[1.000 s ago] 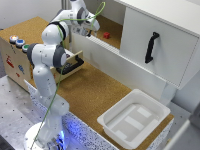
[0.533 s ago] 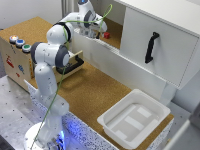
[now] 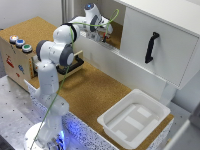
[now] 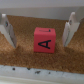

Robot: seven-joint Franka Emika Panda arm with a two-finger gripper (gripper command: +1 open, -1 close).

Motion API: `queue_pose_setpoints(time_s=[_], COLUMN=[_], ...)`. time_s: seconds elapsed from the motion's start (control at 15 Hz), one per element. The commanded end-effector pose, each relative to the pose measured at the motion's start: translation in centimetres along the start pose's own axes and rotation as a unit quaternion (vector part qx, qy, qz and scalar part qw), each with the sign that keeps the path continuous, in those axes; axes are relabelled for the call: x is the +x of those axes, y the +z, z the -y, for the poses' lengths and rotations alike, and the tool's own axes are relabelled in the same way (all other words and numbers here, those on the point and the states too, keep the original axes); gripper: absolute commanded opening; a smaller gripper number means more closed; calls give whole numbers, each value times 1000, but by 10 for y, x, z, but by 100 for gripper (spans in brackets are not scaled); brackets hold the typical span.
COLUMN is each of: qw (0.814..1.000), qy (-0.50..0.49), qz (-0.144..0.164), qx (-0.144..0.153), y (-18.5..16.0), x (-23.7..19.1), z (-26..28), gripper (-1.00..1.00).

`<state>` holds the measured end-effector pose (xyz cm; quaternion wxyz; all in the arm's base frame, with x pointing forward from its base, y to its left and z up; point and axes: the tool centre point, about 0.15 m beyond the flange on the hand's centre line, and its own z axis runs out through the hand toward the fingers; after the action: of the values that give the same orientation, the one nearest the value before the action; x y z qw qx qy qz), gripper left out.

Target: Grasp the pink block

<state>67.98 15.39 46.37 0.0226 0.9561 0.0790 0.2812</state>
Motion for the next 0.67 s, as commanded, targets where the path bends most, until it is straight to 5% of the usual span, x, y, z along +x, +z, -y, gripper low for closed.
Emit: queue_pose_setpoints(time_s=[0.0,0.6], qw=[999,999], qy=[25,19], qz=[35,29], qx=[28,-4], y=[20,-10], x=[25,-4], z=[-11,12], gripper=[-100,-100])
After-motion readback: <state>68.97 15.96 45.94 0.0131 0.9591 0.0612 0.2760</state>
